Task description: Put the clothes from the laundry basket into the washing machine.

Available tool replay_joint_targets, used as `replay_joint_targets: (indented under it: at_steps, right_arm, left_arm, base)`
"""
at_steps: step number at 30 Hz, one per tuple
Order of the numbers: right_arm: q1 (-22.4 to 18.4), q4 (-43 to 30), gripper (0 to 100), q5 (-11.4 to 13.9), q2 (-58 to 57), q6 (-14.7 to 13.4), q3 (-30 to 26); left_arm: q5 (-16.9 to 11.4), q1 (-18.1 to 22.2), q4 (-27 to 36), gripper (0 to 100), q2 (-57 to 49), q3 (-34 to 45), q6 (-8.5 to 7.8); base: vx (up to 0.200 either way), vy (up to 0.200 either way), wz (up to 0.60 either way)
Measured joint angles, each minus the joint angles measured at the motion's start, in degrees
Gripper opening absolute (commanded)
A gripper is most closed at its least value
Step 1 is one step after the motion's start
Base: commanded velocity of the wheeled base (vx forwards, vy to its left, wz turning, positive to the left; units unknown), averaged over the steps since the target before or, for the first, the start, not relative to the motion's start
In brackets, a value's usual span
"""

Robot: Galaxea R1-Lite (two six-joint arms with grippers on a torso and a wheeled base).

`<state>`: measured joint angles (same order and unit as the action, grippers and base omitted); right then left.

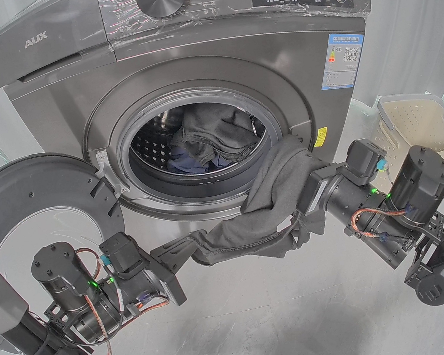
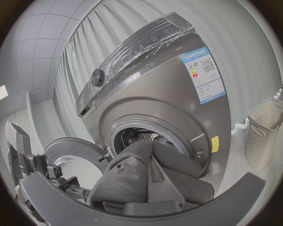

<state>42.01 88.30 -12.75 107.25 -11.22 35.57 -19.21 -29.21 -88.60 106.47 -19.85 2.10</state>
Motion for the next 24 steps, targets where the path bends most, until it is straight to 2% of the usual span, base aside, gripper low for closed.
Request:
replay_joint_targets:
  at_steps: [7,12,15,20,24]
  right_arm:
    - [-0.3,0.0,0,0.1,-0.2,-0.1,0.2]
    - [-1.9,-0.1,0,0.1,-0.2,-0.3,0.7]
    - [-3.2,-0.1,0,0.0,-0.2,-0.6,1.5]
    - [-4.5,-0.2,0,-0.3,-0.2,-0.8,2.5]
    - [-4.6,-0.3,0,-0.4,-0.2,-0.8,2.9]
  left_arm:
    - [0.0,0.2,0.0,100,2.0,-0.1,0.35]
    - [-0.3,0.2,0.0,100,3.1,2.9,-0.33]
    - [-0.6,0.0,0.0,100,3.9,5.3,-2.02]
    - [-1.3,-0.2,0.0,100,6.4,8.9,-6.55]
    - [-2.4,-0.8,0.0,100,7.6,9.6,-7.0]
  base:
    - [0.0,0.0,0.0]
    - [0.0,0.0,0.0]
    - [0.0,0.0,0.0]
    - [0.0,0.0,0.0]
    - [0.0,0.0,0.0]
